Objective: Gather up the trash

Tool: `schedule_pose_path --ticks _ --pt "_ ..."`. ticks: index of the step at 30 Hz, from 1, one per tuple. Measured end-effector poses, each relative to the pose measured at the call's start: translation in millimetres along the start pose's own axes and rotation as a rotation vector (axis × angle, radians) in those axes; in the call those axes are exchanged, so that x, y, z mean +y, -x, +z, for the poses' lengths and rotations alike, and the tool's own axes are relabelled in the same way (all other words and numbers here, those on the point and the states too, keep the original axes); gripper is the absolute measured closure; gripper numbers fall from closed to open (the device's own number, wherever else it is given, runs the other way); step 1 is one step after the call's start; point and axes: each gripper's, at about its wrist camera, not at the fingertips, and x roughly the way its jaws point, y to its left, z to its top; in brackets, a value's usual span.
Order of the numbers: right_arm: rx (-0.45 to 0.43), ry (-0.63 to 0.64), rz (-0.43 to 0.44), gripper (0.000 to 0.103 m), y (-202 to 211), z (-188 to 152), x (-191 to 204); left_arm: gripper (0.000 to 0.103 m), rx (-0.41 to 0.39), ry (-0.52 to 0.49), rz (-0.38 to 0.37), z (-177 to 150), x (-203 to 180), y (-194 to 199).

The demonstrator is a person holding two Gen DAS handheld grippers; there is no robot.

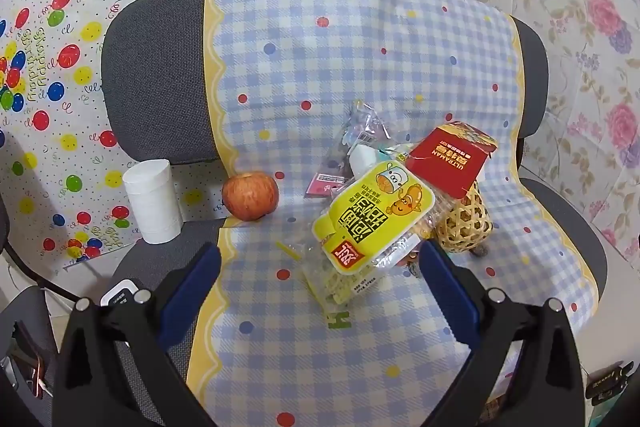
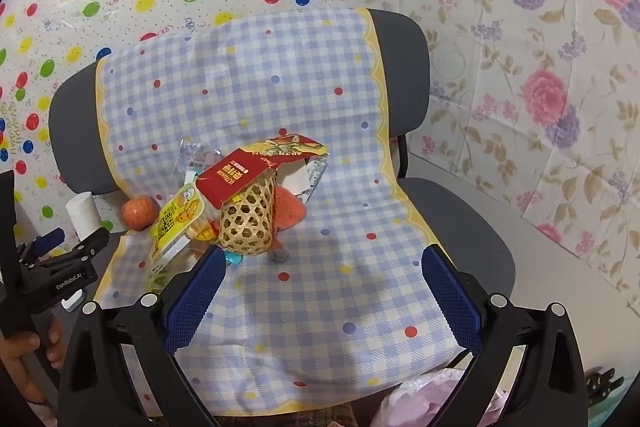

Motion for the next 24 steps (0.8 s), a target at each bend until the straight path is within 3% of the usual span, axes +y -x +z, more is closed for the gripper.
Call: schedule_pose_path --ticks 24 --pt "-0.004 -0.002 -0.002 0.006 1.9 -1.3 -5.2 0.007 -0.005 -0.006 0.000 0.7 0.5 2.1"
